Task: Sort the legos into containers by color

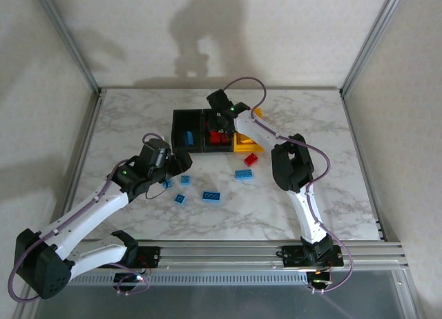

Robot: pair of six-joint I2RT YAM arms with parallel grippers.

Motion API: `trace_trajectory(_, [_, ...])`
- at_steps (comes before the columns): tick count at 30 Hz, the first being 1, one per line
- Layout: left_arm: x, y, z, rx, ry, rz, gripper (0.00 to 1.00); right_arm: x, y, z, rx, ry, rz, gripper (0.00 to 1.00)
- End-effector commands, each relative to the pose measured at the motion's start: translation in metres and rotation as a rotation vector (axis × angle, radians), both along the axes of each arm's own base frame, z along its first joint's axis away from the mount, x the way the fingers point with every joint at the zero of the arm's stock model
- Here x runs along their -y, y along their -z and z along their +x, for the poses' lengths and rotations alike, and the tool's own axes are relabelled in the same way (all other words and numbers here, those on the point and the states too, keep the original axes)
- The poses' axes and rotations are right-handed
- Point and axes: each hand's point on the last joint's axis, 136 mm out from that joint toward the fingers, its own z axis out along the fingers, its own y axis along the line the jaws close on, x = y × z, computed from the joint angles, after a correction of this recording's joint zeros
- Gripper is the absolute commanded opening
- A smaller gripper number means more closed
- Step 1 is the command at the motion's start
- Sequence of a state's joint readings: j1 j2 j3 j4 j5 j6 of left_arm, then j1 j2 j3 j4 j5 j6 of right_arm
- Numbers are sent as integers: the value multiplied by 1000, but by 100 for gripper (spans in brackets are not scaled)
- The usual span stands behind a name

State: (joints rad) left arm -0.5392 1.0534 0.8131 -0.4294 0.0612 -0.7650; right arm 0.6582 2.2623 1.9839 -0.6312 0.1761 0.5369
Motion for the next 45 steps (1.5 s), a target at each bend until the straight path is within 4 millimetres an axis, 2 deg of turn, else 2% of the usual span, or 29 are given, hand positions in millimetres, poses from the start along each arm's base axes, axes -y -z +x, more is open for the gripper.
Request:
trace_trajectory(1, [2, -1, 1, -10, -7, -29, 70, 10, -44, -8, 73, 6, 17, 52])
trace_trajectory(5, [11, -1, 3, -8, 15, -46, 70, 27, -76, -34, 129, 15, 62, 55])
trace_trajectory(8, [18, -2, 4, -3, 33, -50, 71, 51, -81, -61, 138, 51, 86, 59])
trace_trajectory(11, [27, -3, 5, 2, 57, -59, 71, 78, -71, -92, 123, 108, 98, 61])
trace_trajectory(14, [40, -7, 7, 13, 90, -74, 72, 105, -51, -118, 108, 181, 113, 67])
trace_trajectory(18, [56, -12, 7, 25, 129, -95, 74, 123, -21, -134, 78, 240, 103, 72])
trace_trajectory(23, [60, -10, 5, 17, 142, -80, 74, 126, 9, -134, 54, 289, 88, 73])
trace_trajectory(28, [53, -6, 2, 12, 128, -55, 75, 120, 35, -127, 15, 319, 75, 74])
trace_trajectory(36, [50, 2, 1, -1, 124, -36, 75, 111, 53, -115, 0, 334, 60, 75])
trace_trajectory(42, [52, 4, 2, -6, 126, -34, 75, 111, 65, -111, -11, 350, 38, 73])
trace_trajectory(45, [53, 4, 3, -9, 126, -38, 75, 116, 70, -108, -8, 361, 16, 68])
